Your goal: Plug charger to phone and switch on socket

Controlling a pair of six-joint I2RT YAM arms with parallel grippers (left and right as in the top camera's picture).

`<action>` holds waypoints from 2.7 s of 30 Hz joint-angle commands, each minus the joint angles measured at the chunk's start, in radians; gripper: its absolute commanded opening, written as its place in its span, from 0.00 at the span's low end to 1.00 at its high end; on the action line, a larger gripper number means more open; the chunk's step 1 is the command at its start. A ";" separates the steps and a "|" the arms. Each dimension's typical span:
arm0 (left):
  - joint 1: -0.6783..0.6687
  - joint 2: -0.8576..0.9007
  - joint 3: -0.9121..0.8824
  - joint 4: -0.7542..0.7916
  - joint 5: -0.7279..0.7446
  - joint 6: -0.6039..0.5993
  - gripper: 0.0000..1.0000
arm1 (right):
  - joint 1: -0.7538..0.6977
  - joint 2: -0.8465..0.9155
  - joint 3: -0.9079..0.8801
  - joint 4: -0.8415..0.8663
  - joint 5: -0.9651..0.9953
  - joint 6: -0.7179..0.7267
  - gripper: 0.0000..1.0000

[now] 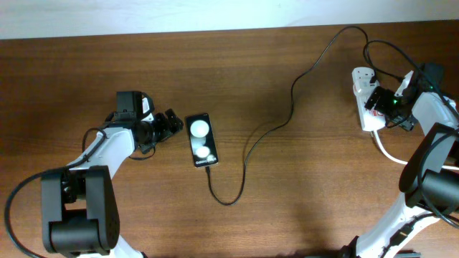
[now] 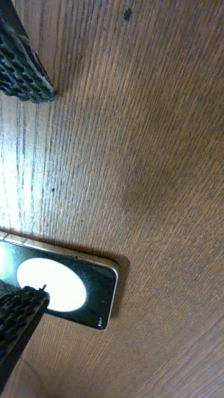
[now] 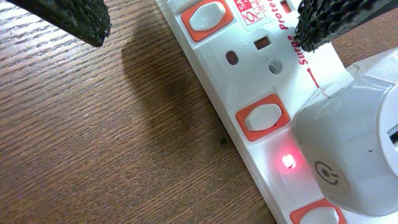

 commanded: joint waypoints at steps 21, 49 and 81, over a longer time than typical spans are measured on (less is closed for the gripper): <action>0.003 0.003 0.003 0.001 0.000 0.009 0.99 | 0.005 0.000 -0.026 -0.013 0.037 -0.022 0.99; -0.175 -0.425 -0.003 -0.109 -0.322 0.314 0.99 | 0.006 0.000 -0.026 -0.013 0.037 -0.022 0.98; -0.068 -1.500 -1.006 0.275 -0.237 0.480 0.99 | 0.006 0.000 -0.026 -0.013 0.037 -0.022 0.99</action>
